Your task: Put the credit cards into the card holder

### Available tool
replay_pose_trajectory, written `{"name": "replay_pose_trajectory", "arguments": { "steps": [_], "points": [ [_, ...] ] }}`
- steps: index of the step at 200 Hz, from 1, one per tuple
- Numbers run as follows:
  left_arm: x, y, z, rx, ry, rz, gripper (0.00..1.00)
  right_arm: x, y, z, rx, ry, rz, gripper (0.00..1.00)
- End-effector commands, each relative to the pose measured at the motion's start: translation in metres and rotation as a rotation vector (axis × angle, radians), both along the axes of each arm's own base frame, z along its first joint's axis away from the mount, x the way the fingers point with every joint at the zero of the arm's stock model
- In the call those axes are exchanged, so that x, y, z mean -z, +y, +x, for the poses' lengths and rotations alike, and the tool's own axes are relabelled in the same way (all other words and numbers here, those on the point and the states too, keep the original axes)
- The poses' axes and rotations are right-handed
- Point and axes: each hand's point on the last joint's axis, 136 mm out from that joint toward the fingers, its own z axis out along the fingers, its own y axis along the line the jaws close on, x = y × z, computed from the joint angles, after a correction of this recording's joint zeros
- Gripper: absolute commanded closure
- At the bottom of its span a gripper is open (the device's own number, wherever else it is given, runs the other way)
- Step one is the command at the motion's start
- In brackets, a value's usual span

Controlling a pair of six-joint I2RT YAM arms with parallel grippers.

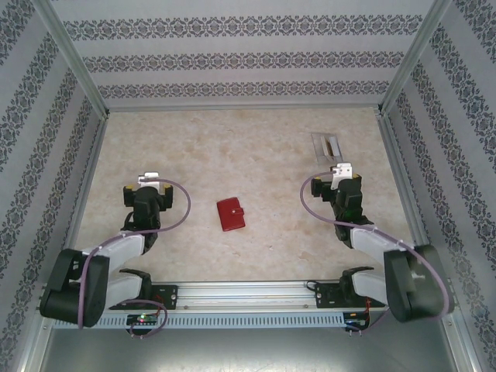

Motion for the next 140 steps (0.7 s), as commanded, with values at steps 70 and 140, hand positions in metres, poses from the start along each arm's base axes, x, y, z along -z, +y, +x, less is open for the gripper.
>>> {"name": "replay_pose_trajectory", "arguments": {
  "steps": [70,140],
  "points": [
    [0.012,-0.009,0.065,0.096,-0.084,-0.192,0.01,0.008,-0.013,0.037,-0.028,-0.088,0.095,0.02],
    [0.012,-0.004,0.063,0.068,-0.084,-0.189,0.0,0.005,-0.012,0.04,0.007,-0.063,0.037,0.02]
  ]
}}
